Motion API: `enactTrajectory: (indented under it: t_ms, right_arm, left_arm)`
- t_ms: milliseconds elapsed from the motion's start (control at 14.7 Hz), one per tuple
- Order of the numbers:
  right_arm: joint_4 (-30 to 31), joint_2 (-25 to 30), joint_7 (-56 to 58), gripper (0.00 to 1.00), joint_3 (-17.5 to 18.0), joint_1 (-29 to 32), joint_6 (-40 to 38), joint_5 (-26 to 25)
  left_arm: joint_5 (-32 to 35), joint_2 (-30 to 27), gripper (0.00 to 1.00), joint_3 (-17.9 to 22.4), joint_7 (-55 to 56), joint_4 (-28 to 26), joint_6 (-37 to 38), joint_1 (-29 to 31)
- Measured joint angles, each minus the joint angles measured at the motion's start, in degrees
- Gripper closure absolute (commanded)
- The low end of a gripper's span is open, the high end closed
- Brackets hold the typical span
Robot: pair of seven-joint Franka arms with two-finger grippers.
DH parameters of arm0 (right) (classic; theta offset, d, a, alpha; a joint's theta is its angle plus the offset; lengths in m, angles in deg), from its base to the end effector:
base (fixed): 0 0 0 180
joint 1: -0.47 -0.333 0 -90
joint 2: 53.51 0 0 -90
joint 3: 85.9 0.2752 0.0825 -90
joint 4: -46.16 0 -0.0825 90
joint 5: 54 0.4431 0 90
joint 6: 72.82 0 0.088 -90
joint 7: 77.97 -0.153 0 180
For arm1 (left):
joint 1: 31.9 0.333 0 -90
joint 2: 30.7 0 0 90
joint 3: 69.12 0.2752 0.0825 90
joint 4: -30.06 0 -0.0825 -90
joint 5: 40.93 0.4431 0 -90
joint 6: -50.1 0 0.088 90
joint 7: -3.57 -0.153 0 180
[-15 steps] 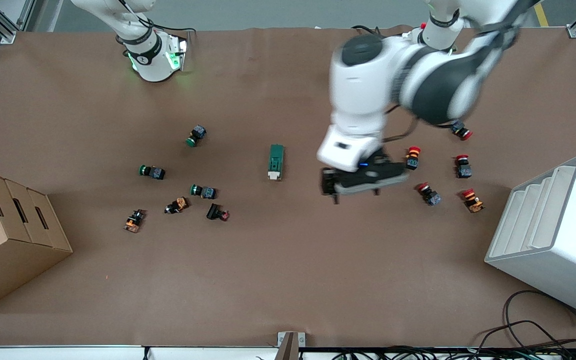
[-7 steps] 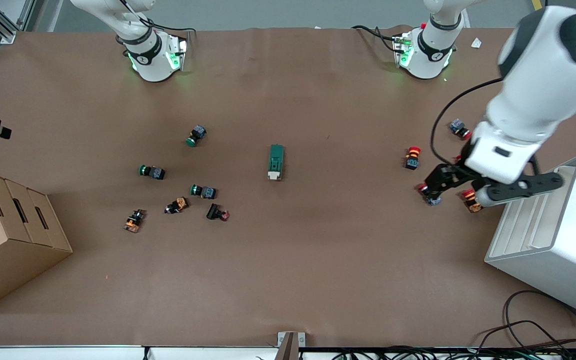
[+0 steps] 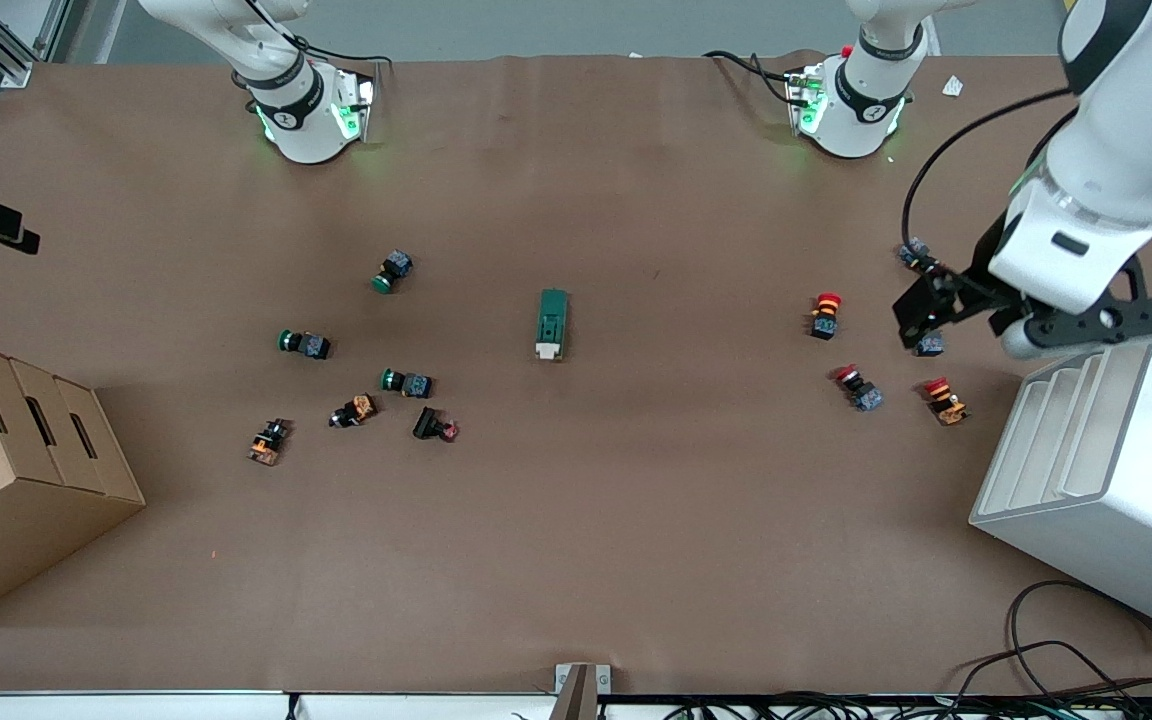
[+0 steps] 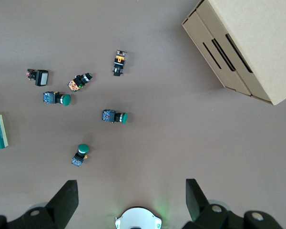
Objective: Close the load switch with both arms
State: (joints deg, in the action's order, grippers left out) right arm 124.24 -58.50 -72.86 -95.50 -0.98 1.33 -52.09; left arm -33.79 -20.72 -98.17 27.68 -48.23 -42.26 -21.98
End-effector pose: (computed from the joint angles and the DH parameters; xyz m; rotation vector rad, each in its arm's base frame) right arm 0.5942 -0.0755 0.5713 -3.0960 0.0727 0.2349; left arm 0.6401 -0.1782 0.5524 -3.1300 -0.1534 -0.1584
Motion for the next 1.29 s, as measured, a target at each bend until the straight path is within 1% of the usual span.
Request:
enactTrajectory:
  t_ms: [136,340,543,747,1019,1154,1290]
  right_arm:
    - [1.12,1.48,-0.34,0.00,0.89,0.22,-0.02,-0.33]
    - [2.58,3.87,-3.74,0.00,4.70,0.92,-0.05,-1.05]
    - [3.63,5.25,-4.73,0.00,6.14,1.23,-0.10,-1.18]
    - [4.74,6.08,-4.73,0.00,7.28,2.26,0.02,-1.18]
    - [5.15,5.95,-4.73,0.00,7.44,2.56,0.57,-1.58]
    - [4.74,5.48,-4.73,0.00,7.39,3.00,1.33,-1.68]
    - [4.30,5.24,-4.72,0.00,7.46,3.18,1.42,-1.67]
  left_arm:
    - [-2.56,-2.57,0.00,5.03,-4.62,-0.51,3.14,-2.63]
    - [-6.11,-5.93,0.00,11.59,-14.35,-3.18,5.59,-4.58]
    - [-7.34,-9.39,0.00,15.29,-20.04,-7.20,6.22,-5.17]
    - [-9.31,-13.18,0.00,16.21,-20.47,-11.00,8.02,-5.70]
    - [-10.18,-18.10,0.00,16.26,-20.16,-16.17,8.18,-6.63]
    - [-10.17,-19.16,0.00,16.66,-20.01,-17.15,8.18,-6.90]
    - [-10.17,-19.25,0.00,18.27,-20.26,-17.23,8.17,-7.06]
